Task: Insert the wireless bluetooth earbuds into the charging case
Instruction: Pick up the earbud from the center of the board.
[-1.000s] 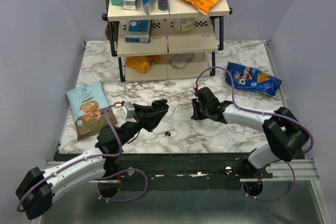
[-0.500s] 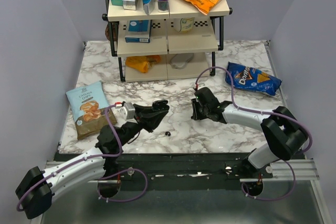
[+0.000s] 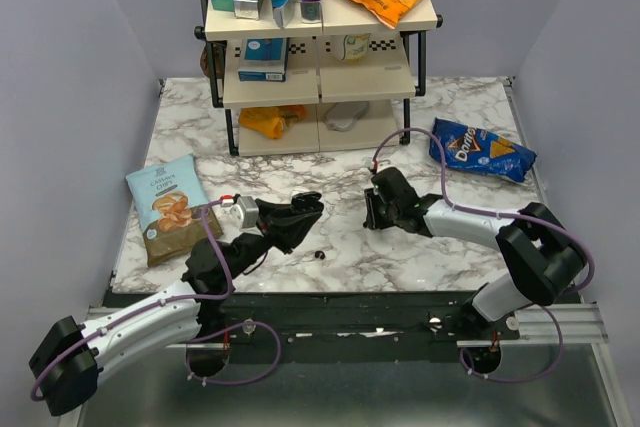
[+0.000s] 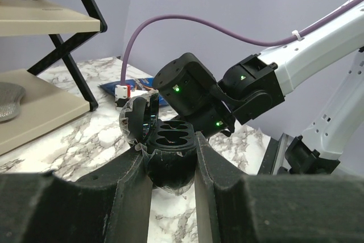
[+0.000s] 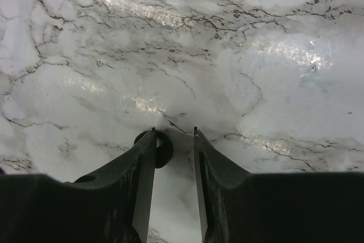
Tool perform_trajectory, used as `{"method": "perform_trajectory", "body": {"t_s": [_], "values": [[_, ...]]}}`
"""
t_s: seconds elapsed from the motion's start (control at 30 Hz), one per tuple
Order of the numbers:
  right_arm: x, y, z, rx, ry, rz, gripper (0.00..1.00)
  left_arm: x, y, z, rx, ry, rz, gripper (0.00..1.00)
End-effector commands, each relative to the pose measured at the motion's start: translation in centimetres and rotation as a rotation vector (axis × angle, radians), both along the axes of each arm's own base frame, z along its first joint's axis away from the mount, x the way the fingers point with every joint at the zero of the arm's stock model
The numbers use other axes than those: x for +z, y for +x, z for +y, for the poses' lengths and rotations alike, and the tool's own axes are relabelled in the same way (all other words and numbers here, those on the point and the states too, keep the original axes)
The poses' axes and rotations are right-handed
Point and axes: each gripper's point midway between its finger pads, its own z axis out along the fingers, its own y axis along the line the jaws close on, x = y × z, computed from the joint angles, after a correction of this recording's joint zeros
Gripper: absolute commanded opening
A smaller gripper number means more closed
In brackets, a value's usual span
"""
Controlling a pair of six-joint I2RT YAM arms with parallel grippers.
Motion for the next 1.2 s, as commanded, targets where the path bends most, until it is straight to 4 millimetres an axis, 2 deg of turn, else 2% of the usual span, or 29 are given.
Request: {"method": "perform_trajectory", "body": {"t_s": [0.0, 0.27, 0.43, 0.67, 0.77, 0.83, 0.9, 1.03, 1.13, 1.17], "values": [[-1.3, -2.2, 0.2, 0.023, 0.01, 0.066, 0.41, 0.0, -0.1, 0.1, 0.011, -0.006, -0.001, 0.0], [-1.5, -2.9, 0.3, 0.017, 0.024, 0.074, 0.41, 0.0, -0.3, 0.1, 0.009, -0.007, -0.004, 0.0], [-1.6, -3.3, 0.5, 0.026, 0.036, 0.081, 0.29, 0.0, -0.5, 0.1, 0.006, -0.009, -0.004, 0.0], [-2.0, -4.0, 0.7, 0.029, 0.046, 0.097, 0.26, 0.0, -0.7, -0.1, 0.002, -0.008, -0.006, 0.0], [-2.3, -4.4, 0.6, 0.03, 0.044, 0.111, 0.17, 0.0, -0.8, -0.1, 0.003, -0.005, -0.005, 0.0], [-2.2, -4.5, 0.6, 0.03, 0.05, 0.112, 0.03, 0.0, -0.8, -0.1, 0.002, -0.004, -0.008, 0.0], [-2.1, -4.4, 0.6, 0.015, 0.056, 0.111, 0.01, 0.0, -0.9, -0.1, 0.002, -0.003, -0.005, 0.0], [-1.3, -4.2, 0.6, -0.013, 0.073, 0.096, 0.01, 0.1, -0.9, -0.1, 0.005, -0.002, -0.008, 0.0], [0.4, -3.7, 0.8, -0.02, 0.105, 0.052, 0.01, 0.2, -0.8, 0.0, 0.011, -0.001, -0.01, 0.0], [1.6, -3.3, 0.9, -0.024, 0.125, 0.024, 0.01, 0.2, -0.8, 0.0, 0.012, -0.002, -0.009, 0.0]]}}
